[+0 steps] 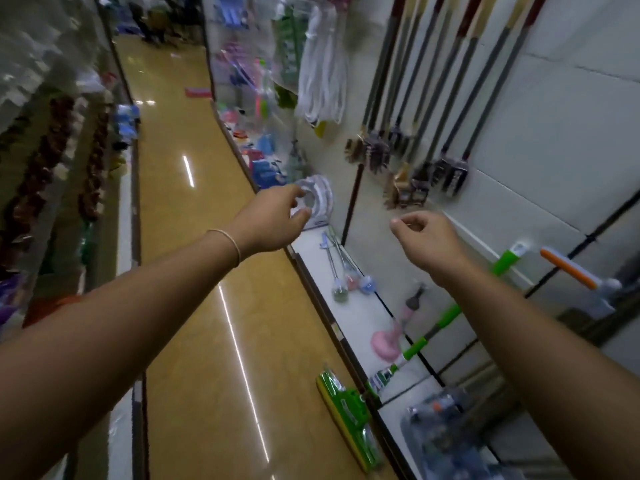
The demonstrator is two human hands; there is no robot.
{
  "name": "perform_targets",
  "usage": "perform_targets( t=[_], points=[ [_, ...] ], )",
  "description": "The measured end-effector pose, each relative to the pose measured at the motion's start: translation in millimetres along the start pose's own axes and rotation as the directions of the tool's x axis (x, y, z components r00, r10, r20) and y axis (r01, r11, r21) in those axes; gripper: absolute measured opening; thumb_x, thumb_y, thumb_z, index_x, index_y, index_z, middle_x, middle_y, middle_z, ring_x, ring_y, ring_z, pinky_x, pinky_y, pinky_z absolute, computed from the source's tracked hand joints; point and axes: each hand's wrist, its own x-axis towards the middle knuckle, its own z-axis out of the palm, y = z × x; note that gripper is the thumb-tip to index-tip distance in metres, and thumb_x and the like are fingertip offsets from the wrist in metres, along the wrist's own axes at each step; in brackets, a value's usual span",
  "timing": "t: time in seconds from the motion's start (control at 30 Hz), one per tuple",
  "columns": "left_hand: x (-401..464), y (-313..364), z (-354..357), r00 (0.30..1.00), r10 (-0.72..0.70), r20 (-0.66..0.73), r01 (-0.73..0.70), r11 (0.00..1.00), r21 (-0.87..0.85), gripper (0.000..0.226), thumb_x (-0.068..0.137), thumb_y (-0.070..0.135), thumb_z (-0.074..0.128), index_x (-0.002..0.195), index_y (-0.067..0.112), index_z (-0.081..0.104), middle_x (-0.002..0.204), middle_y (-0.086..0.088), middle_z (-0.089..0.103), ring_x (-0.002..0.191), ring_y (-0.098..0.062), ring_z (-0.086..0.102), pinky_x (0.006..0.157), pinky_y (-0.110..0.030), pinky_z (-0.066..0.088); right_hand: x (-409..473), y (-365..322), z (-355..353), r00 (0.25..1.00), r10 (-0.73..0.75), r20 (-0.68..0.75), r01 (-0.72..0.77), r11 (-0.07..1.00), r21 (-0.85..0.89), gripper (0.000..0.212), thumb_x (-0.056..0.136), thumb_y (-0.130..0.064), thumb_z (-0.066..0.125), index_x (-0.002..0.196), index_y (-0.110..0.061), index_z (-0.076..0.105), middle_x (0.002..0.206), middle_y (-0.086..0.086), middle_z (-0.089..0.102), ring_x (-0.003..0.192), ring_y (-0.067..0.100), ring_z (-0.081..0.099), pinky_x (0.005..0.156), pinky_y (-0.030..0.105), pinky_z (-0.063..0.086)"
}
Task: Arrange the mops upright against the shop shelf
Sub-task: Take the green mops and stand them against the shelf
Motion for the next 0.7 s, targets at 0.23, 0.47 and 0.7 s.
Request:
perform_targets(
  t=[0.23, 0.47, 0.7],
  points=[
    [66.4, 12.3, 79.7, 0.970, 0.158, 0.184, -0.142, 0.985, -0.099, 0.042, 0.099, 0.035, 0.046, 0.128, 0.007, 0.055, 0.122, -0.014, 0.063, 0.109, -0.030, 0.059, 0.092, -0.038, 0.049, 19.5, 74.0, -11.1, 0.970, 0.220, -0.107, -0.228, 0.972, -0.064, 0.034, 0.092, -0.037, 0.062, 0.111, -0.009, 0.070, 0.101, 0.006, 0.070, 0.094, 0.022, 0.065, 0.087, 0.032, 0.051],
    [124.3, 43.2, 149.8, 0.910, 0.230, 0.346, -0.212, 0.973, -0.091, 0.045, 0.099, 0.036, 0.045, 0.135, 0.009, 0.050, 0.132, -0.013, 0.058, 0.117, -0.027, 0.055, 0.093, -0.031, 0.043, 54.3, 157.5, -23.2, 0.886, 0.431, -0.173, -0.438, 0.899, -0.004, 0.025, 0.091, -0.034, 0.064, 0.104, -0.013, 0.069, 0.104, 0.007, 0.068, 0.101, 0.026, 0.063, 0.095, 0.040, 0.051],
    [184.0, 60.5, 219.6, 0.863, 0.254, 0.436, -0.229, 0.967, -0.110, 0.042, 0.099, 0.034, 0.046, 0.132, 0.009, 0.053, 0.130, -0.011, 0.059, 0.113, -0.027, 0.057, 0.089, -0.029, 0.042, 105.4, 249.1, -32.4, 0.780, 0.598, -0.186, -0.600, 0.798, 0.050, 0.017, 0.090, -0.033, 0.062, 0.090, -0.017, 0.066, 0.099, 0.008, 0.066, 0.101, 0.033, 0.063, 0.088, 0.042, 0.051]
  ],
)
